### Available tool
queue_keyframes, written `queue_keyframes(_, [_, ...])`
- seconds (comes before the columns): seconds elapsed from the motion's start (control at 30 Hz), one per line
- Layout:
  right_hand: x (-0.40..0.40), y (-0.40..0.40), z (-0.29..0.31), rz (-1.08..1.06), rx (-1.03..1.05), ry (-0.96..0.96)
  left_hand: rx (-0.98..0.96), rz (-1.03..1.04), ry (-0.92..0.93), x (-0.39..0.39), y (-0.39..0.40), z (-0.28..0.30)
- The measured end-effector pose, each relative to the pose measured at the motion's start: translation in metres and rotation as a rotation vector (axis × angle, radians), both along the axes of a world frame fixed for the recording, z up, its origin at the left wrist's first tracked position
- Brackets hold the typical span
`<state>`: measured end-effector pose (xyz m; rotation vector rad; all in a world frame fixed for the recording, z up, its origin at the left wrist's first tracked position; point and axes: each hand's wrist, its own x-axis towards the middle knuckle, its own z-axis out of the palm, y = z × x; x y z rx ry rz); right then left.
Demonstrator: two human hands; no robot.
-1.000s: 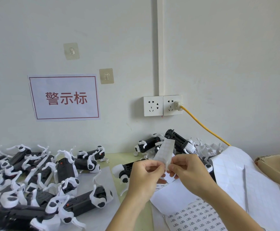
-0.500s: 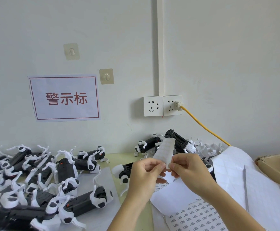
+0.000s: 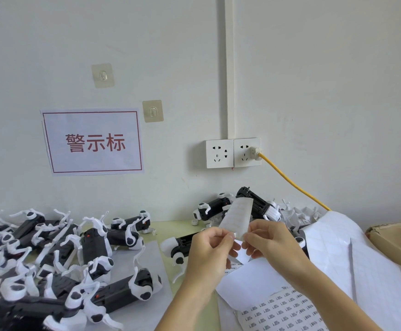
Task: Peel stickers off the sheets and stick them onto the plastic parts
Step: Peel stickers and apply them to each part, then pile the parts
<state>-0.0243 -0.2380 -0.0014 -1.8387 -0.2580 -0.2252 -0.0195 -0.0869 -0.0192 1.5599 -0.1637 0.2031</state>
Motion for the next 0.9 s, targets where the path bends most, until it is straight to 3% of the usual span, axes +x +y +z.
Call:
queue_keyframes(0.1, [0.003,-0.003,0.001,-0.06,0.074,0.038,-0.209,-0.043,0.118,0.002,-0.001,0.003])
queue_keyframes(0.27, [0.009,-0.016,0.003,-0.389,0.15,0.074,-0.369,-0.061,0.157,0.003,0.0,0.004])
queue_keyframes(0.47, [0.008,-0.033,0.007,-0.718,-0.046,0.062,-0.35,-0.013,0.105,0.006,0.0,0.001])
queue_keyframes(0.67, [0.002,-0.041,0.012,-0.842,-0.123,0.106,-0.257,0.036,0.027,0.005,0.001,0.0])
queue_keyframes(0.9, [0.005,-0.044,0.015,-0.945,-0.017,0.165,-0.232,0.026,0.033,0.003,0.001,0.001])
